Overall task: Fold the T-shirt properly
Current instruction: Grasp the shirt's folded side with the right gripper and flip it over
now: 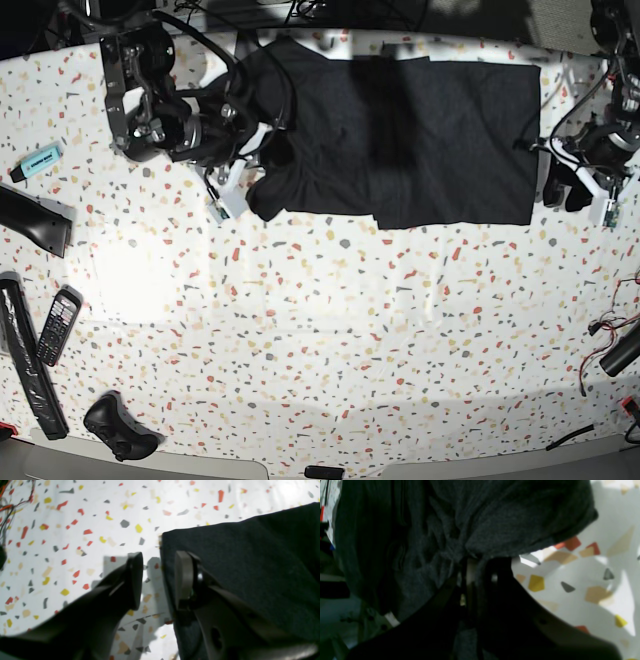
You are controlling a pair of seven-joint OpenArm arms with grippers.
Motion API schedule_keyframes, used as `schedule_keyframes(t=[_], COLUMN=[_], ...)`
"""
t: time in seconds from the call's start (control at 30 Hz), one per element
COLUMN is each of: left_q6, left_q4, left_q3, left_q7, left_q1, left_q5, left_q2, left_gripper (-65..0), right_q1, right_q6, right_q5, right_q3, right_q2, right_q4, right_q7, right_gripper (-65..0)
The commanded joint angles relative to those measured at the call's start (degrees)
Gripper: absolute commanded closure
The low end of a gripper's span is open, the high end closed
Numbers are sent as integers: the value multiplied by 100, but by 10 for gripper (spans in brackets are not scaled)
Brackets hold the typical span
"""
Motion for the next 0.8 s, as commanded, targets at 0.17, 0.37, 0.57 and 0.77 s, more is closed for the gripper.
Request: schedule_keyframes(t=[0.17, 0.37, 0.57, 0.77], left_q6=[-4, -7, -28, -142], left_q4=[103, 50, 50, 50], left_q3=[-35, -35, -20, -20], left_q7=[-205, -245, -260, -236], left_q1=[131, 378, 564, 684], left_q5=[-55, -52, -57, -236], left_q2=[-81, -81, -76, -46], left_gripper=[-207, -207, -207, -207], right_q1=[35, 35, 35, 35], right_q6=[243, 487, 485, 481], right_q5=[-57, -48, 734, 994], right_q3=[1005, 1602, 1547, 933], right_q2=[107, 105, 15, -529], right_q4=[562, 1213, 1943, 2170], right_q7=[-87, -407, -839, -750], right_gripper=[0, 0, 0, 0])
